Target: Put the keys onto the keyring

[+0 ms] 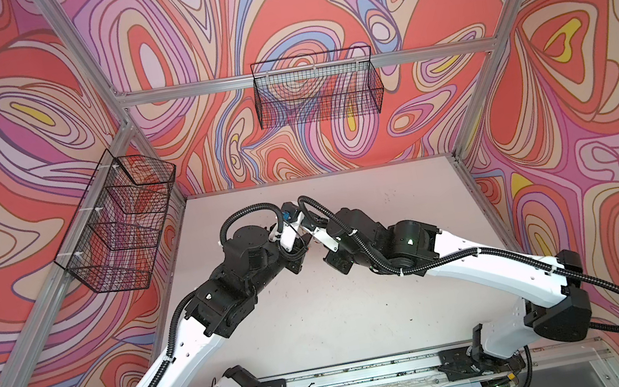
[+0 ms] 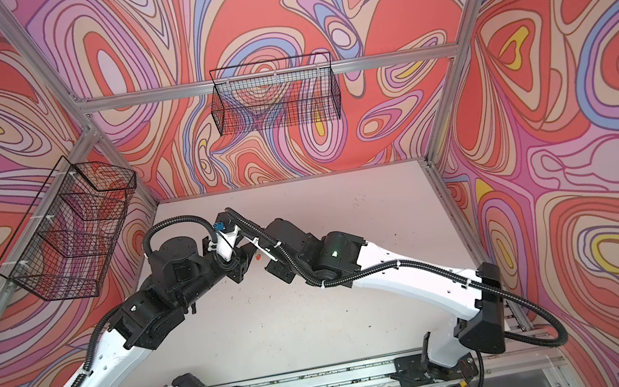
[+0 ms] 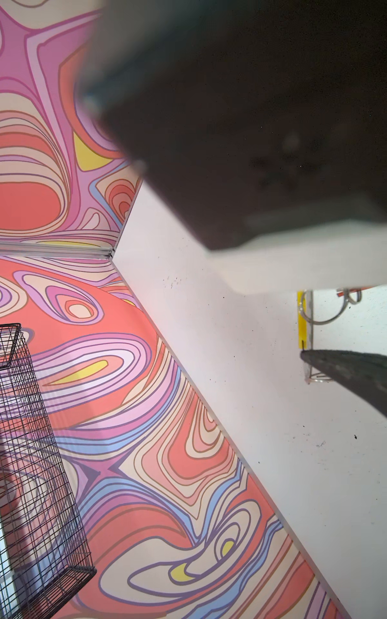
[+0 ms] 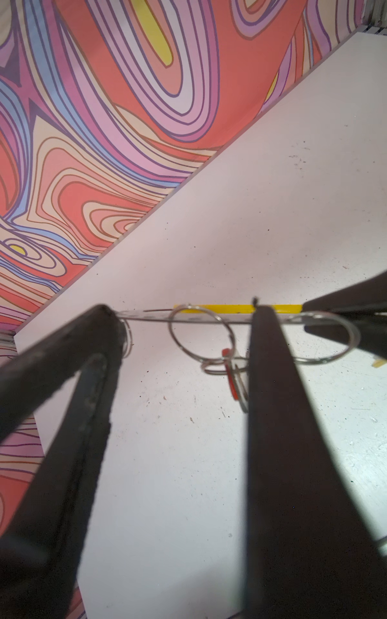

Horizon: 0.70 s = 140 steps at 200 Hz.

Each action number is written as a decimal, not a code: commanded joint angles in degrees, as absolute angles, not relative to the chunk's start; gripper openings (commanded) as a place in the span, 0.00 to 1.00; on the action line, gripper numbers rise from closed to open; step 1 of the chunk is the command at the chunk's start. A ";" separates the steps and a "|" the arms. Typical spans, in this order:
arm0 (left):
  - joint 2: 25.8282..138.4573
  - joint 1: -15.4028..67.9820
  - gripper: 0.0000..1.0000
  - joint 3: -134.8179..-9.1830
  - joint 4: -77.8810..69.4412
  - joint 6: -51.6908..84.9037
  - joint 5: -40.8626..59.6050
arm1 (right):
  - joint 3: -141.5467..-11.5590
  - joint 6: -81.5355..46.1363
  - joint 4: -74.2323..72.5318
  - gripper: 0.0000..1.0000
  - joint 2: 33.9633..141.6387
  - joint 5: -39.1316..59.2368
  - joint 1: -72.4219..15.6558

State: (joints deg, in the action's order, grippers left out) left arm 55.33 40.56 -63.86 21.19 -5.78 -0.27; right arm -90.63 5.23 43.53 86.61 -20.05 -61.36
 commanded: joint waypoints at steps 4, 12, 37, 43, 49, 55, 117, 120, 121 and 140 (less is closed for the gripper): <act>53.40 40.78 0.43 -62.87 23.07 -5.55 -0.26 | -90.09 5.28 41.66 0.00 84.81 -19.98 -61.52; 53.02 40.78 0.43 -62.50 22.99 -5.32 -0.17 | -90.08 5.29 41.57 0.00 84.79 -19.92 -61.53; 52.60 40.78 0.38 -61.65 22.52 -4.65 0.30 | -90.70 5.27 41.91 0.00 84.90 -19.66 -61.55; 52.64 40.78 0.38 -61.61 22.32 -4.43 0.42 | -90.80 5.21 42.05 0.00 84.89 -19.63 -61.52; 52.73 40.80 0.38 -61.59 22.16 -4.26 0.73 | -90.94 5.20 42.23 0.00 84.98 -19.64 -61.52; 52.82 40.78 0.38 -61.53 22.12 -4.12 1.02 | -91.18 5.27 42.48 0.00 85.06 -19.66 -61.52; 53.70 40.78 0.39 -62.05 21.97 -4.90 -0.26 | -92.03 4.93 42.46 0.00 85.51 -18.62 -61.52; 53.77 40.78 0.39 -62.11 22.13 -5.00 -0.36 | -92.07 4.90 42.45 0.00 85.51 -18.62 -61.52; 53.78 40.78 0.39 -62.12 22.14 -5.00 -0.44 | -92.09 4.91 42.45 0.00 85.51 -18.63 -61.52; 54.04 40.78 0.39 -62.40 23.37 -5.29 -1.49 | -92.33 4.92 42.56 0.00 85.52 -18.73 -61.53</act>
